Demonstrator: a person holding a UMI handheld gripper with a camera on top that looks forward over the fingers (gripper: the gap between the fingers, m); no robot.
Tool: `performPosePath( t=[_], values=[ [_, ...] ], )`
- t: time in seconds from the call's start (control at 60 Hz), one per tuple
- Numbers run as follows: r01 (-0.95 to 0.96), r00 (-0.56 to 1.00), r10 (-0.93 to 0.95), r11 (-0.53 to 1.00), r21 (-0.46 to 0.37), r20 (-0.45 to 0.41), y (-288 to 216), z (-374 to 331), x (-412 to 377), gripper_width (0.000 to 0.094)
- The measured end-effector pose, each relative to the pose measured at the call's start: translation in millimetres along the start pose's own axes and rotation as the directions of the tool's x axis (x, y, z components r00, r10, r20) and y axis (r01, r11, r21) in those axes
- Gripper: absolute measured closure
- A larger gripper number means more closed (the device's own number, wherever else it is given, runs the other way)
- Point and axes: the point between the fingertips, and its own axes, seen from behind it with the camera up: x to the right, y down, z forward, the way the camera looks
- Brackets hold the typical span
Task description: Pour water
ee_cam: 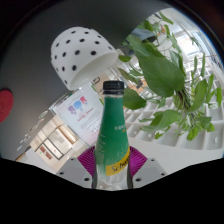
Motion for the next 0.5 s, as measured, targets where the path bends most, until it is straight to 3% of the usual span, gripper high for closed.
performPosePath(
  t=[0.1,0.2,0.283,0.35,0.433,0.5],
  values=[
    [-0.16,0.986,0.158,0.987,-0.034,-0.045,23.1,2.4,21.3,0.053],
    [-0.523,0.851,0.514,0.847,-0.091,-0.111,74.1,-3.4,53.1,0.0531],
    [-0.837,0.547,0.813,0.523,-0.161,-0.2,124.6,-16.4,66.3,0.0532],
    [-0.974,0.183,0.96,0.149,-0.169,-0.213,150.5,-17.4,50.5,0.0532],
    [-0.942,-0.232,0.953,-0.271,-0.2,-0.197,144.8,-20.1,27.2,0.0532],
    [-0.854,-0.426,0.885,-0.462,-0.241,-0.185,99.9,-27.7,11.1,0.0533]
  ],
)
